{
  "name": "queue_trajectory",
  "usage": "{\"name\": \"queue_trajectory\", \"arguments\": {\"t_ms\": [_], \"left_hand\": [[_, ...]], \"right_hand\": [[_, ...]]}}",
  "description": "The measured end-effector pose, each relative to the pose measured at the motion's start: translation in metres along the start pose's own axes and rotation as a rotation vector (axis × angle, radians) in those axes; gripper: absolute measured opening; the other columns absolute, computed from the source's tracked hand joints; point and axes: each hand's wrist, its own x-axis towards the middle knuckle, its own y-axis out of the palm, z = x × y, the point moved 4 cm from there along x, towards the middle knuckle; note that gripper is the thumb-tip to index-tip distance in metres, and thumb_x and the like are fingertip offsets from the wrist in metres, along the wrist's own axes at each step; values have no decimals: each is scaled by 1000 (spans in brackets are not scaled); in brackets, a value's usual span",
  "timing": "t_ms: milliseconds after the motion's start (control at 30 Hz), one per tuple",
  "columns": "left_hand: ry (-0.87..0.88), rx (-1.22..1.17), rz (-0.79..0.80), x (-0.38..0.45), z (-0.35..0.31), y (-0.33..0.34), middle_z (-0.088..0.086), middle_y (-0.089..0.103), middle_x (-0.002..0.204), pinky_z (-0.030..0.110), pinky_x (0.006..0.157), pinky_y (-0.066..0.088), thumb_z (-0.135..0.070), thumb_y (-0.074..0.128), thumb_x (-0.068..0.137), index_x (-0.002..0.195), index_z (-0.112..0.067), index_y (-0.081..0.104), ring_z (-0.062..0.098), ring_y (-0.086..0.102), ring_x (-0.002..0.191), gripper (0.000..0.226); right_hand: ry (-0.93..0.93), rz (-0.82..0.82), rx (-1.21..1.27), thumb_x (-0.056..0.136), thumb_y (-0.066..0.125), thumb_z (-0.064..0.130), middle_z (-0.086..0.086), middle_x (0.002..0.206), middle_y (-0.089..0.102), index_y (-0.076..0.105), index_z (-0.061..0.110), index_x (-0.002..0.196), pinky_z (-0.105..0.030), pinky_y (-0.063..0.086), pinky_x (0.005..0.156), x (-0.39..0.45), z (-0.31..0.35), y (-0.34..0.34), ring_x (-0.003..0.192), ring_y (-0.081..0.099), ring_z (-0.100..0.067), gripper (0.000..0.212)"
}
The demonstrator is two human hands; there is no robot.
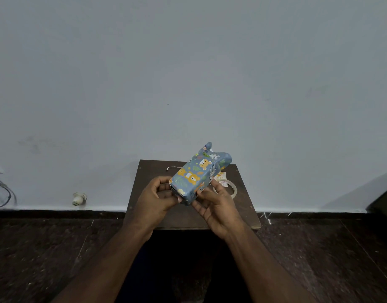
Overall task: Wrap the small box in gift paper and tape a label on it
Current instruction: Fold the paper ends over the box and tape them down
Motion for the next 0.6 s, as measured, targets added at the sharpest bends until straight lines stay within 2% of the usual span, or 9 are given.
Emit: {"name": "queue_trajectory", "arguments": {"t_ms": [67, 133, 267, 400, 500, 600], "left_hand": [[17, 28, 2, 0, 0, 0, 6, 73, 106, 24, 74, 57, 12, 77, 74, 113, -14, 64, 7, 73, 86, 49], [26, 47, 0, 0, 0, 1, 7, 73, 105, 21, 72, 56, 13, 77, 74, 113, -13, 63, 6, 72, 85, 49], [41, 62, -7, 1, 2, 0, 7, 73, 106, 29, 78, 57, 8, 80, 72, 109, -17, 64, 14, 73, 91, 47], [56, 65, -8, -2, 0, 1, 1, 73, 104, 40, 84, 58, -12, 78, 61, 106, -21, 64, 20, 73, 96, 48], [97, 97, -1, -3, -3, 2, -10, 72, 100, 37, 83, 57, -15, 75, 60, 102, -24, 65, 13, 71, 98, 43], [117, 117, -5, -5, -7, 3, -8, 70, 111, 33, 86, 56, -17, 71, 58, 100, -27, 65, 3, 68, 105, 43]], "right_hand": [[22, -11, 22, 89, 56, -10, -12, 113, 71, 56, 11, 131, -55, 44, 108, 2, -2, -2, 109, 66, -31, 46], [36, -3, 38, 89, 58, -3, -14, 117, 70, 58, 11, 130, -54, 43, 109, 3, -3, -2, 110, 64, -32, 44], [49, 4, 55, 81, 69, 16, -8, 112, 71, 61, 17, 125, -47, 46, 103, 1, -1, 2, 101, 67, -25, 45], [52, 14, 22, 83, 74, 29, -4, 117, 71, 62, 21, 119, -47, 45, 105, -3, 2, 5, 111, 66, -26, 39], [44, 9, -33, 85, 71, 25, -8, 121, 70, 61, 18, 124, -50, 45, 108, -6, 4, 7, 114, 66, -27, 41], [66, 12, 64, 88, 63, 15, -15, 125, 68, 58, 11, 130, -50, 49, 105, -5, 4, 4, 119, 63, -32, 43]]}}
